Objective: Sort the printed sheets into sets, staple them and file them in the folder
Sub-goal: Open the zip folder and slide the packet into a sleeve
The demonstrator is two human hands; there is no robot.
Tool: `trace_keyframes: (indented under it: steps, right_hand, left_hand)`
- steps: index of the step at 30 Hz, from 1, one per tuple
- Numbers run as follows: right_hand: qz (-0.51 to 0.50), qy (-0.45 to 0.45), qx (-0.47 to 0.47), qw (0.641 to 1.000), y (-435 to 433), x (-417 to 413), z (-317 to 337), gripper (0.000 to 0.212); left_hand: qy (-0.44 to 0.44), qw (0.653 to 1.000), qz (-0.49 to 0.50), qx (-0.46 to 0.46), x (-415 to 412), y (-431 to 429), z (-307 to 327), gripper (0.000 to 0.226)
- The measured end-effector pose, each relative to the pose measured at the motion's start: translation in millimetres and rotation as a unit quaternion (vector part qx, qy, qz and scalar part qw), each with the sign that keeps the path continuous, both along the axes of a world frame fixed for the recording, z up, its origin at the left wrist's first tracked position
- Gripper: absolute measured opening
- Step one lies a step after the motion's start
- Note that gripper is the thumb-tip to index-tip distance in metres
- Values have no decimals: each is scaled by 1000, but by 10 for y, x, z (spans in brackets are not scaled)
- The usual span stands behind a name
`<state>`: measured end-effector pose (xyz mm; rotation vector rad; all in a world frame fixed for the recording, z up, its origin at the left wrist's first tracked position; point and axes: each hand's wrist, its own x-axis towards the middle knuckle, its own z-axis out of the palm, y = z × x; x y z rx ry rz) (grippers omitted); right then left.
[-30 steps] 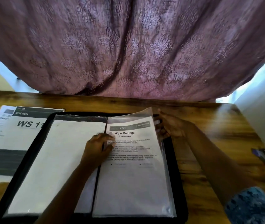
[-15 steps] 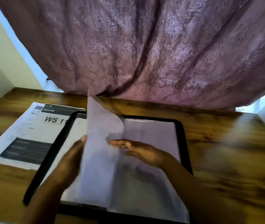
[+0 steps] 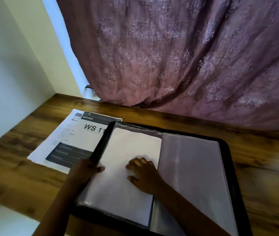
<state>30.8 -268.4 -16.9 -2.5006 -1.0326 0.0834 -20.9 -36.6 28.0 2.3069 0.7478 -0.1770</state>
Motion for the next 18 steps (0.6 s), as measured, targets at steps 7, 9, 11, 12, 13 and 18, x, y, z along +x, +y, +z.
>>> trace_keyframes:
  steps: [7, 9, 11, 12, 13, 18]
  right_hand:
    - [34, -3, -51, 998, 394, 380, 131, 44]
    - [44, 5, -60, 997, 550, 426, 83, 52]
    - [53, 12, -88, 995, 760, 454, 36, 63]
    - [54, 11, -100, 993, 881, 463, 18, 73]
    - [53, 8, -106, 993, 983, 474, -7, 84]
    - [46, -10, -119, 992, 1349, 565, -61, 93]
  left_hand:
    - [15, 994, -43, 101, 15, 570, 37, 28]
    - [-20, 992, -20, 127, 43, 816, 58, 20]
    - [-58, 985, 6, 162, 97, 1134, 63, 11]
    - [-78, 983, 22, 162, 143, 1321, 57, 7]
    - [-92, 983, 37, 154, 202, 1484, 49, 12]
    - [-12, 980, 45, 195, 524, 2089, 21, 37]
